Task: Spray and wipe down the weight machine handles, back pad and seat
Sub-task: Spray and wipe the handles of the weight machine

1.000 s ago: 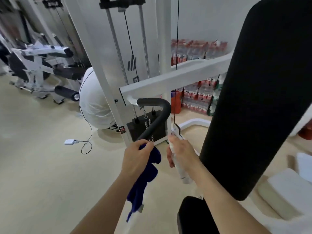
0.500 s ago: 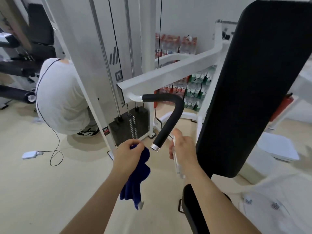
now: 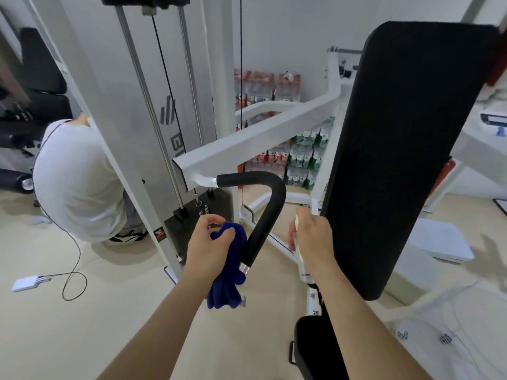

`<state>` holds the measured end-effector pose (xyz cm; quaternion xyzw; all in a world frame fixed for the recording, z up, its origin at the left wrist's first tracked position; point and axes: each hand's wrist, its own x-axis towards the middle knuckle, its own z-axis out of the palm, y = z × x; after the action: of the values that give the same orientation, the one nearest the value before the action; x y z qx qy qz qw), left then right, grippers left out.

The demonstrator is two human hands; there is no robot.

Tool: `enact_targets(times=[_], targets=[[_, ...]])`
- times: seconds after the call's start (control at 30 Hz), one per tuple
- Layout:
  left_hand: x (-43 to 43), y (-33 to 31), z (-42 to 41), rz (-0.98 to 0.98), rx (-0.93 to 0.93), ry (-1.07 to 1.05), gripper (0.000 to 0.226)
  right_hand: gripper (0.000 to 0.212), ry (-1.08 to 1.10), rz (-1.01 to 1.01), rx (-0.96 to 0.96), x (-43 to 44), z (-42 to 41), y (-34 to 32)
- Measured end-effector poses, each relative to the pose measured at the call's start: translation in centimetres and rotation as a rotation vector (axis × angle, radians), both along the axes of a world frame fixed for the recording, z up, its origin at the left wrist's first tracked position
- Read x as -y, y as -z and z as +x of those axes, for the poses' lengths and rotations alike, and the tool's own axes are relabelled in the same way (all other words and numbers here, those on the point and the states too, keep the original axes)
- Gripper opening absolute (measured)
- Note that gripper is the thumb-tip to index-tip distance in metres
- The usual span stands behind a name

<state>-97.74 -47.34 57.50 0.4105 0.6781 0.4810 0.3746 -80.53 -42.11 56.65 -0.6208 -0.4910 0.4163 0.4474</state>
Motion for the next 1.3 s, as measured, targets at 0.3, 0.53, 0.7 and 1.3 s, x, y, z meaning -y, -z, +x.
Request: enact_targets(times=[0.3, 0.53, 0.7, 1.3], targets=[[-5.7, -2.1, 0.8, 0.082, 0.033, -0.064, 0.016, 0.051, -0.152, 0.018, 0.044, -5.7, 1.5, -2.0], [-7.8, -2.6, 0.2, 0.11, 0.132, -0.151, 0.013, 0.059, -0.337, 0.019, 0.175, -7.8, 1.1, -5.5], [-8.0, -2.4, -2.1, 0.111, 0.276, -0.233, 0.014, 0.058, -0.407, 0.077, 0.492, -7.0, -3.7, -7.0], [-10.4, -4.8, -10.5, 0.048, 0.416, 0.088, 0.021, 0.057, 0.074, -0.062, 0.487, -7.0, -6.0, -6.6]])
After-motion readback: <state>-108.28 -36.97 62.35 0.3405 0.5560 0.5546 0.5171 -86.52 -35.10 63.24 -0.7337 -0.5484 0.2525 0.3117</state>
